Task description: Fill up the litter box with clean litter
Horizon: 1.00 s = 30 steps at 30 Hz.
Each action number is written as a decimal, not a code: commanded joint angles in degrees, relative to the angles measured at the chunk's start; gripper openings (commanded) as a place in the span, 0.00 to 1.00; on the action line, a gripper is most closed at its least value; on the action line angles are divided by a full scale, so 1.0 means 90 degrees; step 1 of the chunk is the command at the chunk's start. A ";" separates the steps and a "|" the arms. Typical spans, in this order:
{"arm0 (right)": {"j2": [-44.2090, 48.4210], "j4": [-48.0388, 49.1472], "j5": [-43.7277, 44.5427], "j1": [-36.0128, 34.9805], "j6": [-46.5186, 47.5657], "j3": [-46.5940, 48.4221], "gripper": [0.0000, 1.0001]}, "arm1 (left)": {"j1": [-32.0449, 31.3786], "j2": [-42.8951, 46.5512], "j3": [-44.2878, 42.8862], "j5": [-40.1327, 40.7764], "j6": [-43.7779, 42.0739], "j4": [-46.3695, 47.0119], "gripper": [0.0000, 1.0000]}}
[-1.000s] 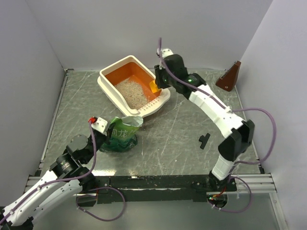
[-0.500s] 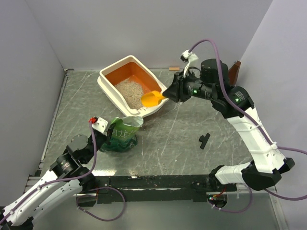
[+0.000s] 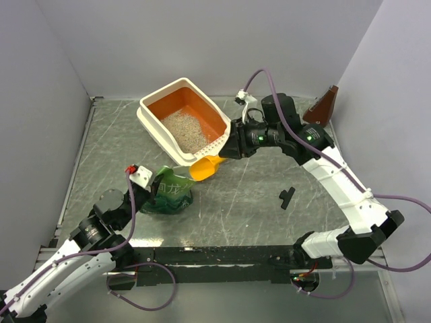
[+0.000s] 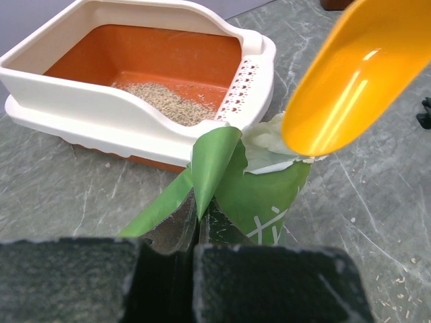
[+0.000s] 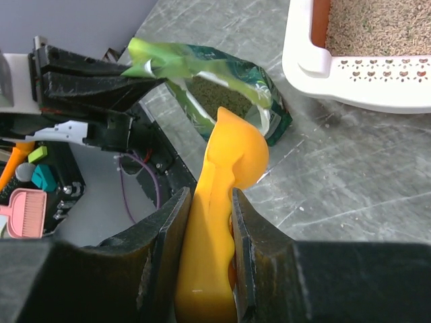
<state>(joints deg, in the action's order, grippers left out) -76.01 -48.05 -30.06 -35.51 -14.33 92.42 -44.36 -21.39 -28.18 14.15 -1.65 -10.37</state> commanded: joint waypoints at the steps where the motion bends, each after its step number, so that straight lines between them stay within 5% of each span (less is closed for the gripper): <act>1: -0.0138 0.0622 -0.0019 -0.0078 -0.0244 -0.0064 0.00 | -0.0013 0.0130 -0.0062 -0.0390 0.0144 0.0127 0.01; 16: -0.1641 0.0261 0.0098 -0.0595 -0.0312 0.0755 0.00 | -0.0022 0.0013 -0.0081 -0.0859 0.0398 0.0205 0.01; 30: -0.3790 -0.1906 0.2675 -0.1757 -0.0322 0.3235 0.00 | -0.0032 0.0413 -0.0101 -0.0684 0.0457 0.0195 0.01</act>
<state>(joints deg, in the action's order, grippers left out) -107.39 -57.78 -16.56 -49.06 -17.21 115.09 -44.34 -19.68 -28.18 9.08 0.60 -12.16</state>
